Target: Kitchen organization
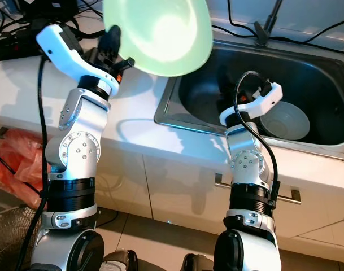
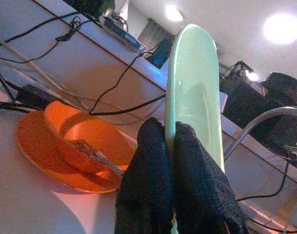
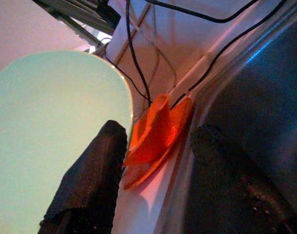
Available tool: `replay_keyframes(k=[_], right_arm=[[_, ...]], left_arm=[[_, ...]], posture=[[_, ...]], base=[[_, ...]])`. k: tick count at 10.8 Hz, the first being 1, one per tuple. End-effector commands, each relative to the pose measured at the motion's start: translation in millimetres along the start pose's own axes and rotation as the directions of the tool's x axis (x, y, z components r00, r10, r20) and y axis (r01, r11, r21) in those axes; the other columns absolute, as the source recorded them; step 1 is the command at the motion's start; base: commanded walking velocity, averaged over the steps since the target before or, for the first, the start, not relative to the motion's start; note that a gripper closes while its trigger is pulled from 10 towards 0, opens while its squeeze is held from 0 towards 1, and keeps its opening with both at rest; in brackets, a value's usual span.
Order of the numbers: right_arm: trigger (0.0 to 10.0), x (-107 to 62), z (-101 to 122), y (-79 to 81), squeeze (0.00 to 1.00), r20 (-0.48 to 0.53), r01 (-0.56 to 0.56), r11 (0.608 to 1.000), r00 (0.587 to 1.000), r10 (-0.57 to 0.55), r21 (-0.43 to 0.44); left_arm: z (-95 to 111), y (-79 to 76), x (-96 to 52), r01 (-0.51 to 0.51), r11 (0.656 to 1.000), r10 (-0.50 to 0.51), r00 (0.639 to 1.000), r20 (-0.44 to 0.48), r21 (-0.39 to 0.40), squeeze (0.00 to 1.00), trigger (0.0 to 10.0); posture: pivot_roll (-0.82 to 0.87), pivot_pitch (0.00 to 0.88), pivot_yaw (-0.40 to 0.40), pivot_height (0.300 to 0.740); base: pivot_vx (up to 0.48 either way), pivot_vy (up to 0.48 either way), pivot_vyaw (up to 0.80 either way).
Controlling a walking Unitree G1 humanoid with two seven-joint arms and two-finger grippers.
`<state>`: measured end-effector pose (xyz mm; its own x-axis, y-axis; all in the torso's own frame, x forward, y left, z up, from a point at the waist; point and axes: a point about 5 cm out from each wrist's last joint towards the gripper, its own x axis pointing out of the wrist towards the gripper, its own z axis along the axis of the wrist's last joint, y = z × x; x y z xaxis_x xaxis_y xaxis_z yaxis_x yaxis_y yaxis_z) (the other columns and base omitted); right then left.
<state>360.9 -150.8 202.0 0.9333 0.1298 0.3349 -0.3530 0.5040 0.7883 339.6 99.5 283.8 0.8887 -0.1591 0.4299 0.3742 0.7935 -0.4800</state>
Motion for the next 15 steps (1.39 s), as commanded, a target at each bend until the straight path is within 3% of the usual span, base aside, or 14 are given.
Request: replay_keyframes(k=[1,3,9,11,15], right_arm=[[10.0,-0.6,4.4,9.0,0.00,0.012,-0.060,0.998,0.998,0.059,0.006],[10.0,-2.0,1.2,17.6,0.00,-0.003,-0.121,0.993,0.993,0.121,0.011],[10.0,-0.9,0.7,16.1,0.00,-0.013,-0.110,0.994,0.994,0.110,0.013],[10.0,-0.7,2.1,15.3,0.00,-0.011,-0.107,0.994,0.994,0.107,0.010],[10.0,0.1,1.9,16.1,0.00,-0.014,-0.107,0.994,0.994,0.107,0.008]], left_arm=[[2.5,-12.5,2.6,0.057,0.998,-0.057,0.998,0.012,-0.022,0.00,10.0],[-0.5,-12.4,1.8,0.059,0.997,-0.059,0.998,-0.002,-0.049,0.00,10.0],[2.8,-12.2,1.6,0.063,0.989,-0.063,0.998,0.004,-0.131,0.00,10.0],[0.3,-13.2,0.7,0.076,0.976,-0.082,0.996,-0.022,-0.205,0.00,10.0],[-3.4,-15.8,-1.3,0.094,0.971,-0.107,0.993,-0.051,-0.221,0.00,10.0]], posture=[[0.06,0.122,-0.022,0.740],[0.06,0.122,-0.022,0.740],[0.07,0.139,-0.030,0.740],[0.07,0.141,-0.033,0.740],[0.07,0.142,-0.036,0.740]], base=[[0.000,0.000,0.00],[0.000,0.000,0.00],[0.000,0.000,0.00],[0.000,0.000,0.00],[0.000,0.000,0.00]])
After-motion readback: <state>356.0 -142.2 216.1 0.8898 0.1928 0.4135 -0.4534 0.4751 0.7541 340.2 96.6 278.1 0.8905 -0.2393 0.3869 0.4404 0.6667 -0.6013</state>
